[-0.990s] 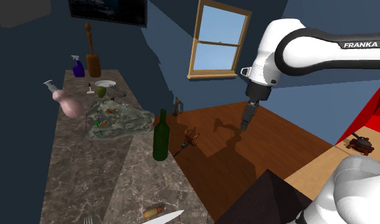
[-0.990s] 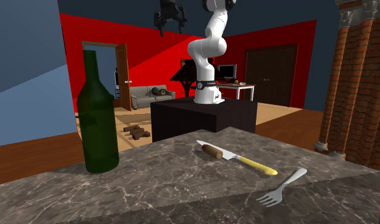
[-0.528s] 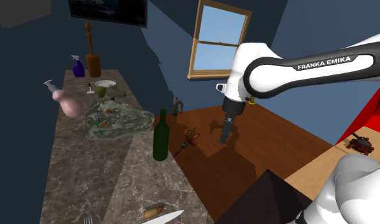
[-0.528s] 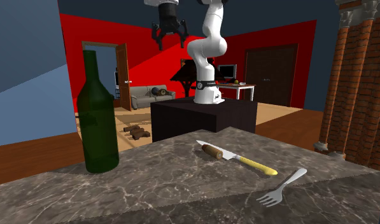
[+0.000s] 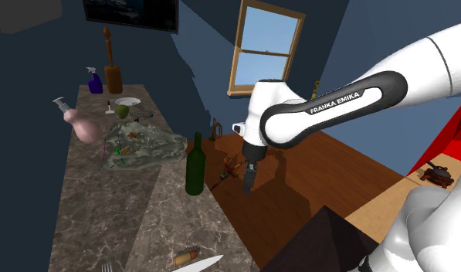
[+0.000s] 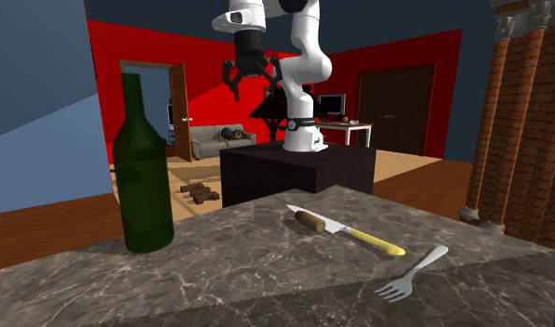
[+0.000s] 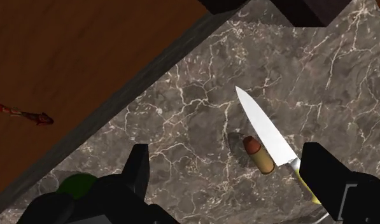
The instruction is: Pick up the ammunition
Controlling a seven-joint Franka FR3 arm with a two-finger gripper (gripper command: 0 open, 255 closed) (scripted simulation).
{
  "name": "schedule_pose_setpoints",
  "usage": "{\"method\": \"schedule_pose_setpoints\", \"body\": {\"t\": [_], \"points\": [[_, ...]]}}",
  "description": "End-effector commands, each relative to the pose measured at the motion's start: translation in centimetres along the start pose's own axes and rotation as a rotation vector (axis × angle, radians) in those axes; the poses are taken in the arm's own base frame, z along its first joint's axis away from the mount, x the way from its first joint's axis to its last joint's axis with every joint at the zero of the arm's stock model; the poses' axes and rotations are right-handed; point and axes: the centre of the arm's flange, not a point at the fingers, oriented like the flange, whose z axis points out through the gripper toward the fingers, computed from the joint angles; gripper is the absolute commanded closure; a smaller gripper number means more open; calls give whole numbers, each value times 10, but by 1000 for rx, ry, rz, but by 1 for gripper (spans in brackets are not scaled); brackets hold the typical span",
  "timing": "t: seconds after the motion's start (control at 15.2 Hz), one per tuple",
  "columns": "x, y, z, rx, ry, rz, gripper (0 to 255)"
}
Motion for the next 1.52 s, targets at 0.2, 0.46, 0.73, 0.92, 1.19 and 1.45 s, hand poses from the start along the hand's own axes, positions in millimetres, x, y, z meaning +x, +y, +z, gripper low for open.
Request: {"method": "schedule_pose_setpoints", "body": {"t": [0.2, 0.46, 0.73, 0.92, 1.19, 1.45], "points": [[41, -18, 52, 2, -6, -130, 0], [71, -34, 93, 4, -11, -232, 0], [100, -53, 134, 5, -17, -334, 0], [119, -69, 164, 6, -21, -411, 0], [143, -93, 205, 7, -27, -514, 0], [164, -118, 244, 9, -33, -611, 0]]}}
